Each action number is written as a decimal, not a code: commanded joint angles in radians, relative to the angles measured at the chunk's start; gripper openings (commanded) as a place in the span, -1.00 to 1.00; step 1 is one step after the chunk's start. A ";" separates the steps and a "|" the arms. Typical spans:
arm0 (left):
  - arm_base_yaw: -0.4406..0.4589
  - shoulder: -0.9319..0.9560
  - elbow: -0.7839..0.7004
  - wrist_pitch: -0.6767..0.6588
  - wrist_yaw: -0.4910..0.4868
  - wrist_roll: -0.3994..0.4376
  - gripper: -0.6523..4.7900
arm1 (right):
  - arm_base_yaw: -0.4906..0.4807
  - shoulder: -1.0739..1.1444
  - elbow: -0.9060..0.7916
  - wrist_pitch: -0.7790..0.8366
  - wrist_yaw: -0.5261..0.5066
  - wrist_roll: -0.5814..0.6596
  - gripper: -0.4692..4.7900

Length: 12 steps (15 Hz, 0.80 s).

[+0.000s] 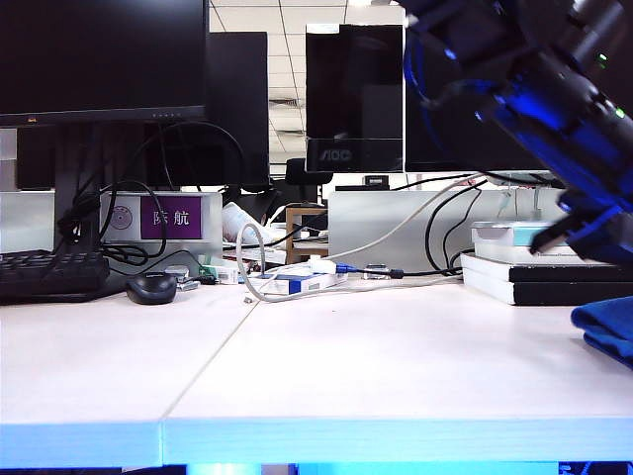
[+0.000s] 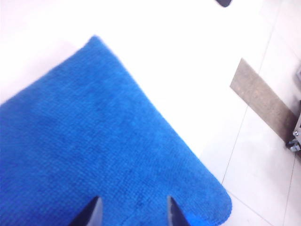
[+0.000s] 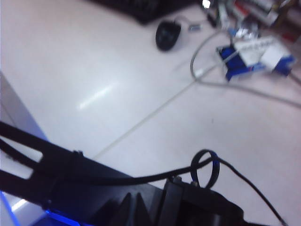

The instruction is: Wipe the table from left to right using the rag.

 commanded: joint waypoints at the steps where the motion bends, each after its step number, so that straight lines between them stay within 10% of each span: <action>1: 0.011 -0.011 0.082 -0.088 0.007 0.044 -0.08 | 0.000 -0.018 0.008 0.071 -0.001 0.003 -0.84; 12: 0.026 -0.011 0.339 -0.264 0.011 0.083 -0.08 | 0.000 -0.049 0.073 0.155 0.003 0.003 -0.84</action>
